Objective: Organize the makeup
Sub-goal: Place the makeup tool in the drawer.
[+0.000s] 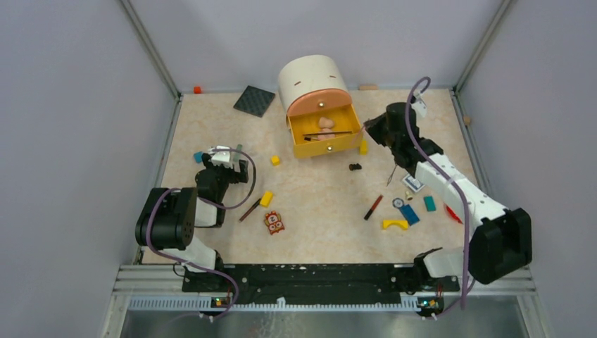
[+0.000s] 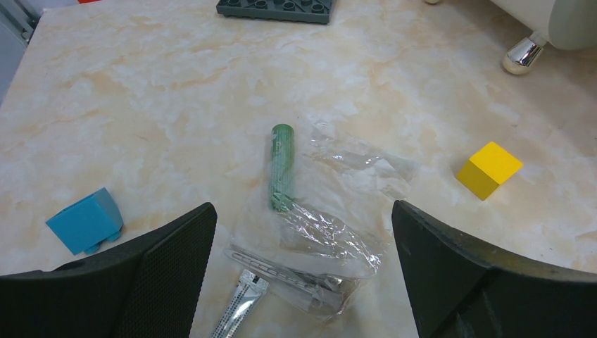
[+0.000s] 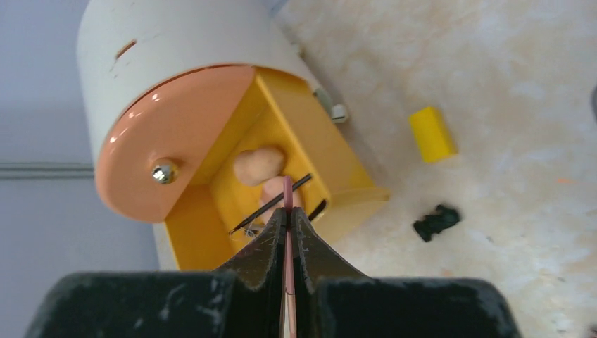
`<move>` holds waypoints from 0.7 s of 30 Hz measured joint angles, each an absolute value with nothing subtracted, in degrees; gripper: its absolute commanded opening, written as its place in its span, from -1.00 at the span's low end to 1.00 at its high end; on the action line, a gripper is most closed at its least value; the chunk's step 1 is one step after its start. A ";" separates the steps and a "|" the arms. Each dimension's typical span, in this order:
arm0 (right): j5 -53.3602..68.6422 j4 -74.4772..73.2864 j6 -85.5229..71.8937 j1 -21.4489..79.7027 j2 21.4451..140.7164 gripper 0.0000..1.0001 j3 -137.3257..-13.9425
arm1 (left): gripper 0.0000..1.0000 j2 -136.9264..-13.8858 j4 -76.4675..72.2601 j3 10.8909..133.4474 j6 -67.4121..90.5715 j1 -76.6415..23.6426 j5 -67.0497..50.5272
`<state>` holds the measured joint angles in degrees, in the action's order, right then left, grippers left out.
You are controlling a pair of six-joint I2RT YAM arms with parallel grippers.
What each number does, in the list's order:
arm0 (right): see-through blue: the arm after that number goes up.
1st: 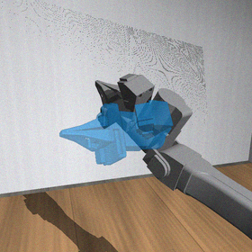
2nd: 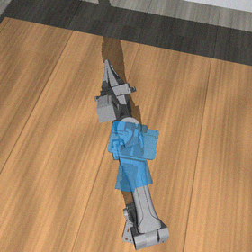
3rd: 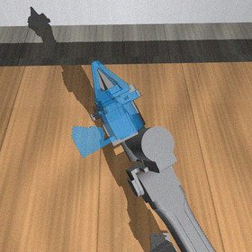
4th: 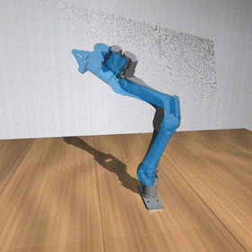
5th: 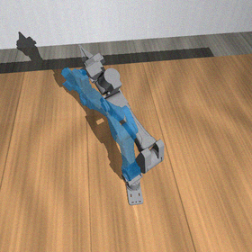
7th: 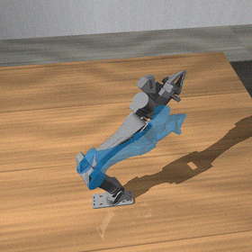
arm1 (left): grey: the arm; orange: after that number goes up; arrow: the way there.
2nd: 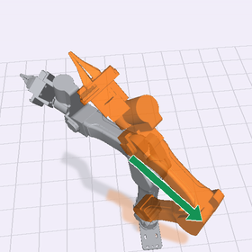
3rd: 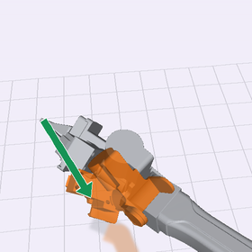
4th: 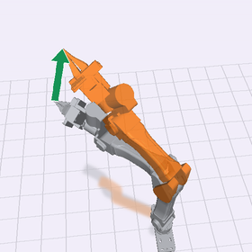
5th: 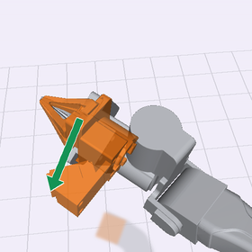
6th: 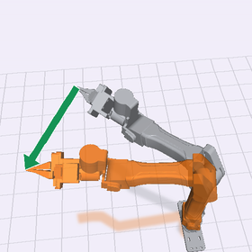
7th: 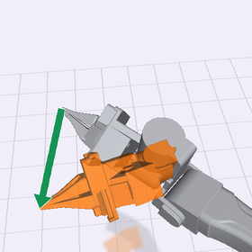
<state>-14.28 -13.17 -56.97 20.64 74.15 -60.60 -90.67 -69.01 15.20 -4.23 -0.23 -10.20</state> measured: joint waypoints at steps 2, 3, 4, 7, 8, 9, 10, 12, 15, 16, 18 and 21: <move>-15.07 -11.51 -58.35 23.51 77.32 -1.00 -63.20 | 0.98 -90.67 -69.01 15.20 -4.23 -0.23 -10.20; -15.33 -10.98 -58.81 24.47 78.72 -1.00 -64.45 | 0.98 -90.67 -69.01 15.20 -4.23 -0.23 -10.20; -15.59 -10.44 -59.24 25.39 80.25 -1.00 -65.82 | 0.98 -90.67 -69.01 15.20 -4.23 -0.23 -10.20; -16.10 -8.71 -60.60 27.33 85.19 -1.00 -70.50 | 0.98 -90.67 -69.04 15.20 -4.23 -0.23 -10.20; -16.34 -8.05 -61.01 27.83 86.94 -1.00 -72.10 | 0.98 -90.67 -69.01 15.20 -4.21 -0.23 -10.20; -16.47 -7.62 -61.30 28.23 88.12 -1.00 -73.08 | 0.98 -90.67 -69.04 15.20 -4.23 -0.23 -10.20; -16.60 -7.11 -61.73 28.67 89.45 -0.99 -74.08 | 0.98 -90.67 -69.01 15.20 -4.21 -0.23 -10.20; -16.97 -6.57 -62.22 29.61 91.81 -0.87 -75.94 | 0.98 -90.67 -69.04 15.20 -4.23 -0.23 -10.17; -17.28 -6.44 -62.70 30.76 94.21 -0.73 -77.45 | 0.98 -90.67 -69.01 15.20 -4.23 -0.23 -10.20; -17.26 -6.46 -62.83 31.05 94.83 -0.64 -77.82 | 0.98 -90.67 -69.04 15.20 -4.23 -0.23 -10.20; -17.12 -6.28 -62.89 31.38 95.70 -0.44 -78.19 | 0.98 -90.67 -69.04 15.20 -4.23 -0.23 -10.20; -16.91 -6.85 -62.89 31.40 96.20 -0.22 -78.52 | 0.98 -90.67 -69.01 15.20 -4.23 -0.23 -10.20</move>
